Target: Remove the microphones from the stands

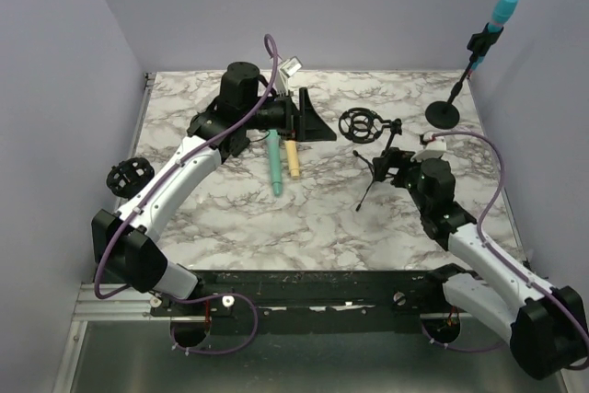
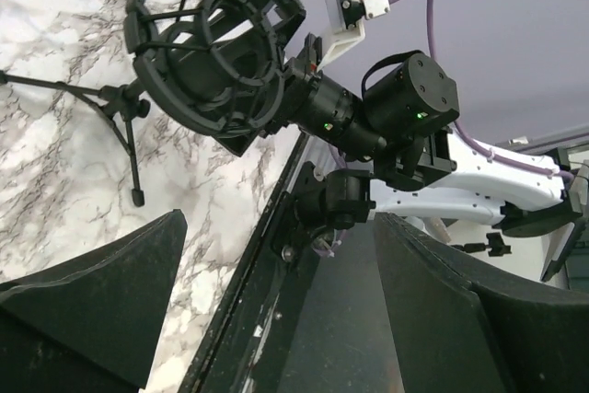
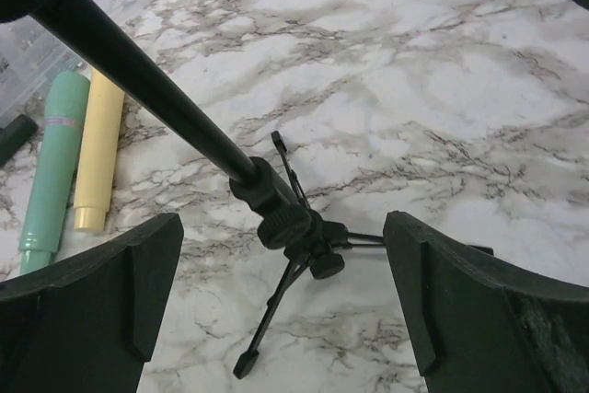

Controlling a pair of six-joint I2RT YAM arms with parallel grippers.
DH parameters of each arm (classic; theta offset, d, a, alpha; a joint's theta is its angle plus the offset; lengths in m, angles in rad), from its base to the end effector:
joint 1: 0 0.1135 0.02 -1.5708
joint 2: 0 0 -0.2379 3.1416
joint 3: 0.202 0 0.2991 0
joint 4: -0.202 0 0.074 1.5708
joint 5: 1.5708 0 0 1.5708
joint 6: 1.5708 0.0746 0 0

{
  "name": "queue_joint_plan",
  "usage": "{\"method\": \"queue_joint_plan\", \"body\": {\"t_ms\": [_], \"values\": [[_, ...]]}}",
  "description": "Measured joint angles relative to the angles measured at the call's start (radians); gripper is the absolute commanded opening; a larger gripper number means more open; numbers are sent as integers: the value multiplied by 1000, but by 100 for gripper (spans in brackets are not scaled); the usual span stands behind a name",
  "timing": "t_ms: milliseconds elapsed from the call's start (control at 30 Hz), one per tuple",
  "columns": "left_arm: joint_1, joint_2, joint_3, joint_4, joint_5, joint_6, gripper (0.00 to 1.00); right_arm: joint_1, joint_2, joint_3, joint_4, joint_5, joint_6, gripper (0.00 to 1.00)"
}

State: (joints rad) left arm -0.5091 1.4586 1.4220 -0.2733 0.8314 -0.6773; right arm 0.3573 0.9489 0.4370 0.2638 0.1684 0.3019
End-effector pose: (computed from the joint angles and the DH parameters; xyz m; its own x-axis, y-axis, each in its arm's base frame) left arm 0.3283 -0.2464 0.3613 -0.7984 -0.0380 -0.6009 0.5679 0.2844 -0.7724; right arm 0.2941 0.0965 0.1794 -0.2769 0.2095 -0.9378 -0.1155 0.9616 0.2489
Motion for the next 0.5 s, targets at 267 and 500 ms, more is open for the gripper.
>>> {"method": "queue_joint_plan", "body": {"t_ms": [267, 500], "values": [[-22, 32, 44, 42, 12, -20, 87, 0, -179, 123, -417, 84, 179, 100], [-47, 63, 46, 37, 5, -22, 89, 0, -243, 354, -657, 132, 232, 100]]}}
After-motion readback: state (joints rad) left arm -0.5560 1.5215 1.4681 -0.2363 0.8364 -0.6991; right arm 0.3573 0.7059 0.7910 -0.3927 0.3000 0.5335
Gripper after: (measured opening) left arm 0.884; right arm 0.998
